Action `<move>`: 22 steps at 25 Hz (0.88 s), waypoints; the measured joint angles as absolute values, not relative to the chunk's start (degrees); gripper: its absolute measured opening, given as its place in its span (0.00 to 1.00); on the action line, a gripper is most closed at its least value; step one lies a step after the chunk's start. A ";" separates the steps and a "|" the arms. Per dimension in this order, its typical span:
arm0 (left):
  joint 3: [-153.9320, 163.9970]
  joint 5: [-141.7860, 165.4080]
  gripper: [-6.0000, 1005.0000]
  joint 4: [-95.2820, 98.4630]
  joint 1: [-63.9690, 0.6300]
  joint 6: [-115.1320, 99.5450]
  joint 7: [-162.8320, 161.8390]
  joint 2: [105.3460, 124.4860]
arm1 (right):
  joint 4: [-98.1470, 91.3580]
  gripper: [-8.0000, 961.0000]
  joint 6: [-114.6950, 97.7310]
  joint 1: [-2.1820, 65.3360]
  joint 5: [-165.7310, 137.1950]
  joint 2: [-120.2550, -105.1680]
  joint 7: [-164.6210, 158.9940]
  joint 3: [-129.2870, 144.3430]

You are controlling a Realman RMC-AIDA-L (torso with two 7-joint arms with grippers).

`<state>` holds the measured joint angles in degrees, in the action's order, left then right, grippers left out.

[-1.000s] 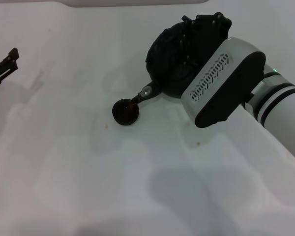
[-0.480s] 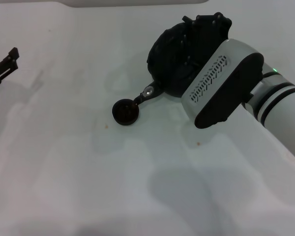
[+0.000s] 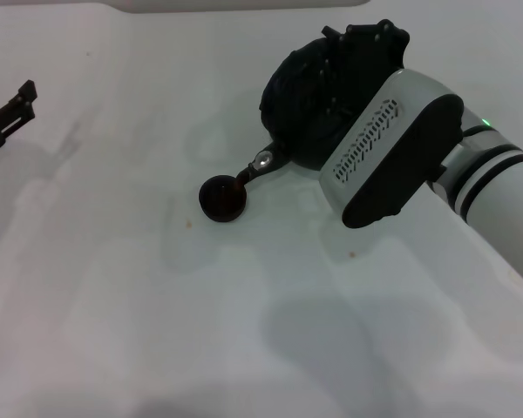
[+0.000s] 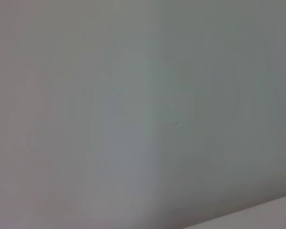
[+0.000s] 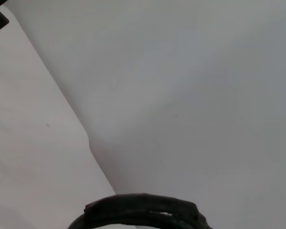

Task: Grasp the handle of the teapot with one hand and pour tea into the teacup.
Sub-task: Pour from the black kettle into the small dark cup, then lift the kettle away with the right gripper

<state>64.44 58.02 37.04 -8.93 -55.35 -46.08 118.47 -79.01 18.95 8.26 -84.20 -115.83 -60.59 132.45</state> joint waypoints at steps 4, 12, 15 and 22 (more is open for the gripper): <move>63.98 58.15 0.88 36.98 -9.06 -55.08 -45.98 118.48 | -79.01 0.12 18.98 8.39 -84.20 -115.83 -60.56 132.45; 63.71 58.39 0.88 36.98 -9.39 -54.66 -45.44 118.47 | -79.01 0.12 18.99 8.37 -84.24 -115.77 -60.55 132.45; 63.71 58.41 0.88 36.99 -9.47 -54.65 -45.44 118.48 | -79.01 0.12 18.99 8.35 -84.27 -115.85 -60.55 132.45; 63.72 58.44 0.88 37.01 -9.49 -54.66 -45.43 118.48 | -79.01 0.12 18.99 8.35 -84.26 -115.85 -60.55 132.45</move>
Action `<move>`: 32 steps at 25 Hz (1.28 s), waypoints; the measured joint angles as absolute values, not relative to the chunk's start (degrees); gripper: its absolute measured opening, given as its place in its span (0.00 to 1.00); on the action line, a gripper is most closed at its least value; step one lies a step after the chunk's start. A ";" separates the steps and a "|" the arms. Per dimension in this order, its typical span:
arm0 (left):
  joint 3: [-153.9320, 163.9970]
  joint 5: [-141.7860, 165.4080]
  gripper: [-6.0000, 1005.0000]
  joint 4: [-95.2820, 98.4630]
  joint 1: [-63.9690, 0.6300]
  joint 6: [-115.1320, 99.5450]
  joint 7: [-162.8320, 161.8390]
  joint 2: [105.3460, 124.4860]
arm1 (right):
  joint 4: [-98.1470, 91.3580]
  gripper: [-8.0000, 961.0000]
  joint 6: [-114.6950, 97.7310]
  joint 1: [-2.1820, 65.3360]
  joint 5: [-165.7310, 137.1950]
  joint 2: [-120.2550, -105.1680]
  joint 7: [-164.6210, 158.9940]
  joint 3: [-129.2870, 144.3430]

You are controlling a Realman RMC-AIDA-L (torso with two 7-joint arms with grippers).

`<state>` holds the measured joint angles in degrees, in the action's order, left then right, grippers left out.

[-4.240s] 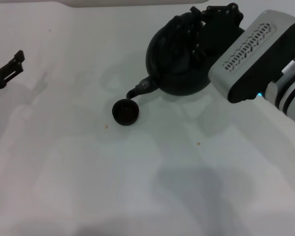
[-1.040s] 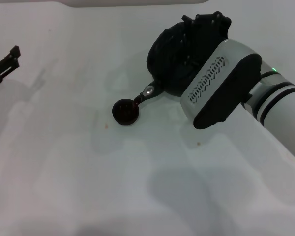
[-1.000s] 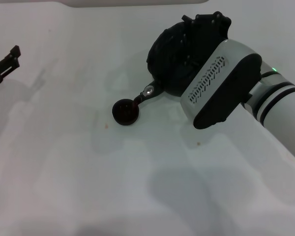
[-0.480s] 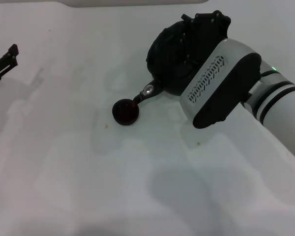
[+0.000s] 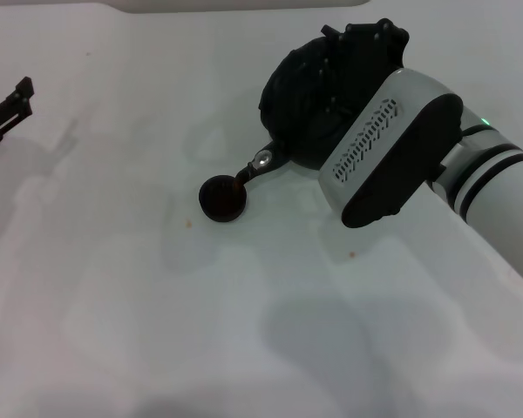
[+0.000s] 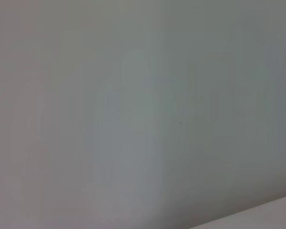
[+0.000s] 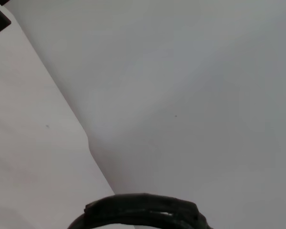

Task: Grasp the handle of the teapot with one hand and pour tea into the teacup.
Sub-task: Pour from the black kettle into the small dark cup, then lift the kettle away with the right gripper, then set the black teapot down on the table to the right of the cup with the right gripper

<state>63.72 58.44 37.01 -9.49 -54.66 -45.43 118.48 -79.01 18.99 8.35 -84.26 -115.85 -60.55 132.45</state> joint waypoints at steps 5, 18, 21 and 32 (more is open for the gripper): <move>63.71 58.45 0.88 37.00 -9.49 -54.67 -45.44 118.47 | -79.01 0.12 18.78 8.35 -83.80 -115.75 -60.67 132.50; 63.62 58.45 0.88 36.83 -9.03 -54.65 -44.70 118.47 | -80.28 0.12 12.22 8.01 -77.11 -115.38 -61.08 129.74; 63.63 58.44 0.88 36.73 -9.05 -54.64 -44.69 118.48 | -80.36 0.12 11.95 8.13 -75.58 -115.31 -61.08 129.01; 63.74 58.44 0.88 36.24 -8.98 -54.89 -44.65 118.54 | -80.38 0.12 3.17 5.38 -66.87 -114.95 -61.08 117.10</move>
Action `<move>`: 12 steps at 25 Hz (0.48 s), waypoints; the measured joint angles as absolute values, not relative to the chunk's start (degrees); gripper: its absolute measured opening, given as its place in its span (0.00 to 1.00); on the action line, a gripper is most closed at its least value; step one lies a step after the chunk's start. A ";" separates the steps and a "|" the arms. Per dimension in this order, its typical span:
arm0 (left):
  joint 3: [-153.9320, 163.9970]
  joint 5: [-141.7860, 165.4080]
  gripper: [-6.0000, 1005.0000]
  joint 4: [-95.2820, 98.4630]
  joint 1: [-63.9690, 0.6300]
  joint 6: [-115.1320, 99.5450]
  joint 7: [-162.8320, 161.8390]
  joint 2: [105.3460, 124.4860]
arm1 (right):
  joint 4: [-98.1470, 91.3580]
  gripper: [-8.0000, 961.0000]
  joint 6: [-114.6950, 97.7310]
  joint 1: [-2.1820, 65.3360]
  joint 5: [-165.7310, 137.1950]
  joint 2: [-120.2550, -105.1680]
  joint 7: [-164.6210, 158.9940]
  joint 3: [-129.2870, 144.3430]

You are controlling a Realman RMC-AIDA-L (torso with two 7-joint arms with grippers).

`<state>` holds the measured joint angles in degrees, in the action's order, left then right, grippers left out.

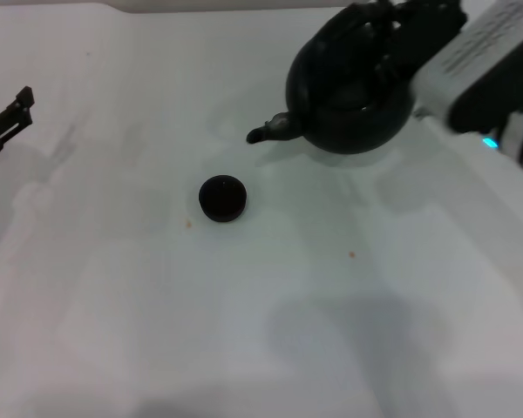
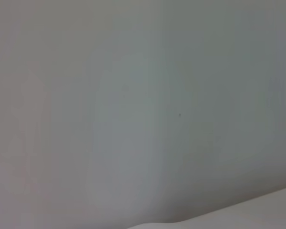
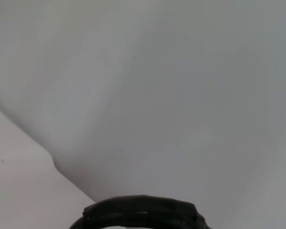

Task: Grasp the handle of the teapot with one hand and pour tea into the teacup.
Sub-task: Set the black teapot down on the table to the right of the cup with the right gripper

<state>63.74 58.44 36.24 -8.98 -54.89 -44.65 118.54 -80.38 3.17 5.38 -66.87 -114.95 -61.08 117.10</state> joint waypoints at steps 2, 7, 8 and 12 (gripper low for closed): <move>63.74 58.44 0.88 36.22 -8.97 -54.89 -44.65 118.55 | -80.41 0.12 -1.14 3.57 -63.73 -114.90 -61.09 114.05; 63.70 58.44 0.88 36.18 -8.99 -54.73 -44.65 118.52 | -80.28 0.12 -11.16 -1.04 -57.50 -114.72 -61.08 108.73; 63.70 58.44 0.88 36.18 -9.04 -54.72 -44.65 118.51 | -80.23 0.12 -12.11 -1.80 -56.68 -114.63 -61.10 108.25; 63.70 58.47 0.88 36.25 -9.32 -54.70 -44.65 118.49 | -79.79 0.12 -13.98 -3.42 -55.42 -114.20 -62.80 107.76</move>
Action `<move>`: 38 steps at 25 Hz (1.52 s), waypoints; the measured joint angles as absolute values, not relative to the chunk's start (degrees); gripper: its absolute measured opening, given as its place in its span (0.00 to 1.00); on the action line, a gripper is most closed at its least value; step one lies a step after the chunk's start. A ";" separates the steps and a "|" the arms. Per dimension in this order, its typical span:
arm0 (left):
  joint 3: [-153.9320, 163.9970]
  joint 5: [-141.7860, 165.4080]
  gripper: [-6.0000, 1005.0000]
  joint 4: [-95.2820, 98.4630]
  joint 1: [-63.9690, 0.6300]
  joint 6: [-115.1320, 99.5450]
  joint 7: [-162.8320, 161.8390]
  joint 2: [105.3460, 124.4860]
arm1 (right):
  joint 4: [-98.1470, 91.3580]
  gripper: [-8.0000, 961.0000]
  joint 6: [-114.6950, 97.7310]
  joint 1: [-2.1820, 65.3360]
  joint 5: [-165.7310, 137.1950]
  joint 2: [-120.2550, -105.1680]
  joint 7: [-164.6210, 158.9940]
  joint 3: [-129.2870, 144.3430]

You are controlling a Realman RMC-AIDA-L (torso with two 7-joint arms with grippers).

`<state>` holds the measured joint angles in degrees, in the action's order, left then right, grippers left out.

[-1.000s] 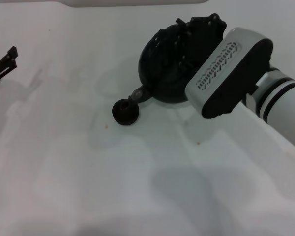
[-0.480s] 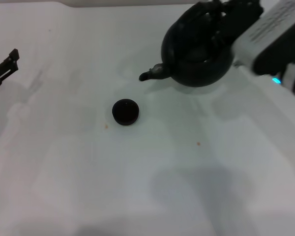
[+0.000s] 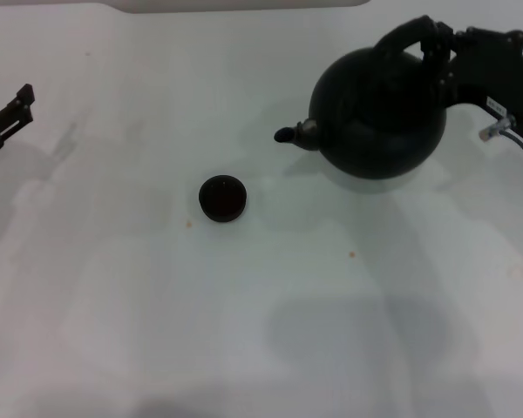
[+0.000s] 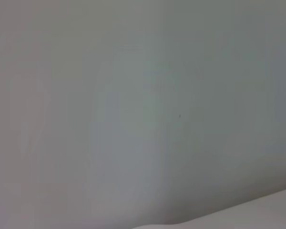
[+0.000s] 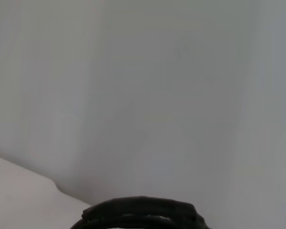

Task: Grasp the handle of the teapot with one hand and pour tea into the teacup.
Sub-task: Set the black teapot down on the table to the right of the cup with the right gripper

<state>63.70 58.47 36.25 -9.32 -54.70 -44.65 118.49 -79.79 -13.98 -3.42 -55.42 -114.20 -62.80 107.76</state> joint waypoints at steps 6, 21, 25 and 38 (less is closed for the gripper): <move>63.63 58.85 0.88 36.66 -9.47 -54.66 -44.80 118.47 | -77.66 0.12 -15.75 -3.69 -55.42 -113.11 -67.34 107.75; 63.87 58.89 0.87 36.74 -9.83 -54.67 -44.89 118.47 | -75.18 0.12 -16.33 -4.04 -55.95 -112.76 -67.89 107.91; 63.99 58.89 0.87 36.74 -9.98 -54.67 -44.84 118.47 | -75.00 0.12 -16.40 -3.87 -55.96 -112.69 -67.84 108.06; 64.06 58.88 0.87 36.66 -10.02 -54.67 -44.73 118.47 | -73.55 0.12 -20.03 -3.45 -56.01 -112.29 -67.84 107.70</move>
<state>64.06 58.88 36.66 -10.02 -54.67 -44.73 118.47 -73.55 -20.03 -3.45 -56.01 -112.29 -67.84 107.70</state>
